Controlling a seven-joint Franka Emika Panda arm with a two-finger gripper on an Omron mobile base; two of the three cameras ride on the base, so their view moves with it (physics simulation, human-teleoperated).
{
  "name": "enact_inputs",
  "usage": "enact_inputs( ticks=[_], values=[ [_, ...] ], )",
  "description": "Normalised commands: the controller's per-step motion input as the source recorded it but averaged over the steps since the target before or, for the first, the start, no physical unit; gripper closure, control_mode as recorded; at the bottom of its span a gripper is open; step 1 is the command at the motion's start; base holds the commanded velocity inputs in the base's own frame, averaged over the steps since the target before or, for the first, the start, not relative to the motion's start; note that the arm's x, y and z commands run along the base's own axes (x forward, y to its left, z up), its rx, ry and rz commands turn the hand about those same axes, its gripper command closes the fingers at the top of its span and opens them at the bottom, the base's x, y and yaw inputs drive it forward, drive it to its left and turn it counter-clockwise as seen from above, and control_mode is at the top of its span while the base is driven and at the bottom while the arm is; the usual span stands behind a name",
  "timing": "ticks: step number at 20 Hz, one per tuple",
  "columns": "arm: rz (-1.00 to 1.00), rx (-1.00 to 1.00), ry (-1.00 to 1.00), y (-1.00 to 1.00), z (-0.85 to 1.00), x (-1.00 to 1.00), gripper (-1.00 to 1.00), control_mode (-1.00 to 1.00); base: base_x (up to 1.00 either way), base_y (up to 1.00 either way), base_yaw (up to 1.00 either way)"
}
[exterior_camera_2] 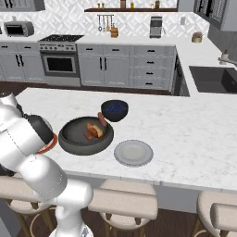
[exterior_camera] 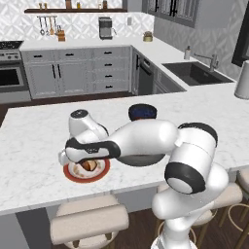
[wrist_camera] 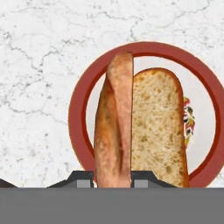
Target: Place one bun and one sausage from the bowl on each plate.
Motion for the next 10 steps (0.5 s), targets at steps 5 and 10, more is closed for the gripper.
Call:
enact_inputs(
  ticks=[5, 10],
  values=[
    [0.00, 0.00, 0.00, -0.02, -0.16, 0.00, -1.00, -1.00, 0.00, 0.00, 0.00],
    [0.00, 0.00, 0.00, -0.13, -0.09, 0.00, -1.00, -1.00, 0.00, 0.00, 0.00]
  ],
)
